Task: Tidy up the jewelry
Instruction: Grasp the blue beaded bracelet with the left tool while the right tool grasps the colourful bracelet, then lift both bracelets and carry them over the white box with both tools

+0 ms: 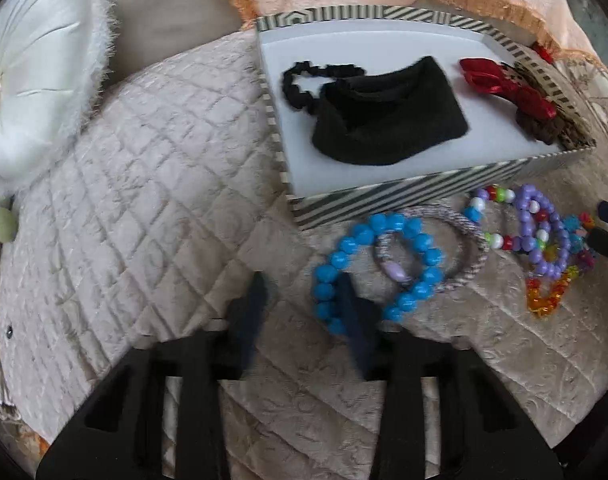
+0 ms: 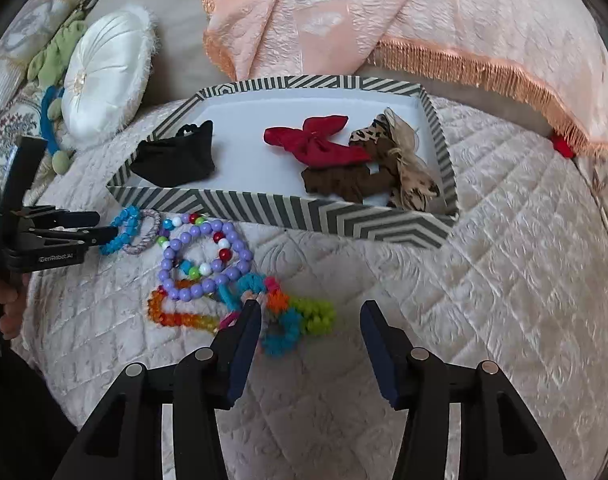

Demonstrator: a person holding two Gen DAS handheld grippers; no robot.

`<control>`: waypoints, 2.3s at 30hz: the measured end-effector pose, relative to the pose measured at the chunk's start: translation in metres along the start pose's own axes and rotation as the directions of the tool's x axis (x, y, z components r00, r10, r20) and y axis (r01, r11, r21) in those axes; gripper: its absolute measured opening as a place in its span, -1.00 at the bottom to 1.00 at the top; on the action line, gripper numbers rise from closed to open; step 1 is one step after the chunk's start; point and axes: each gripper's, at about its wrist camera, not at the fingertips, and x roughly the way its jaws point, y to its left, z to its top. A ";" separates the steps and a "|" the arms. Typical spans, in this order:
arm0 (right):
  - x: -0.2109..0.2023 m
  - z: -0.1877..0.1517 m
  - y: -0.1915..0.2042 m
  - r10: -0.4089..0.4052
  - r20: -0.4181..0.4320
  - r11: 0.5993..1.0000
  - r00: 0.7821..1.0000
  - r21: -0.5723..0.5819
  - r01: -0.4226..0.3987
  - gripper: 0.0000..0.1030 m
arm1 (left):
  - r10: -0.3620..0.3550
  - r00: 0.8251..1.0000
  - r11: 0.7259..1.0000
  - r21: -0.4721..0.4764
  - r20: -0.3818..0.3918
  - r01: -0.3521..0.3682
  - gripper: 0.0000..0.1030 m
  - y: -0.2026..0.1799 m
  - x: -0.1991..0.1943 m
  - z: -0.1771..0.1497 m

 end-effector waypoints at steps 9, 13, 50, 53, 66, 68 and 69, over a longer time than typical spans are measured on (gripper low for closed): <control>0.005 0.006 0.000 0.059 0.015 0.998 0.998 0.012 -0.059 -0.75 | -0.040 0.998 0.999 -0.032 0.056 0.042 -0.83 0.011 -0.022 0.001; -0.018 0.007 -0.009 0.061 0.067 0.996 0.996 0.062 -0.065 -0.78 | -0.060 0.994 0.996 -0.053 0.091 0.065 -0.84 0.018 -0.034 0.003; -0.037 0.004 -0.004 0.035 0.113 0.995 0.993 0.088 -0.045 -0.78 | -0.086 0.971 0.990 -0.094 0.223 0.110 -0.84 0.020 -0.075 0.009; -0.037 0.004 -0.003 0.020 0.114 0.996 0.993 0.084 -0.030 -0.78 | -0.084 0.971 0.990 -0.094 0.223 0.107 -0.84 0.021 -0.074 0.009; -0.037 0.004 -0.005 -0.013 0.117 0.995 0.993 0.104 0.001 -0.78 | -0.077 0.972 0.991 -0.093 0.221 0.100 -0.84 0.020 -0.074 0.009; -0.036 0.003 -0.005 -0.019 0.114 0.994 0.993 0.105 0.007 -0.78 | -0.080 0.972 0.991 -0.091 0.220 0.102 -0.84 0.020 -0.073 0.009; -0.036 0.003 -0.005 -0.021 0.114 0.994 0.993 0.106 0.009 -0.78 | -0.079 0.972 0.991 -0.089 0.220 0.101 -0.84 0.019 -0.073 0.009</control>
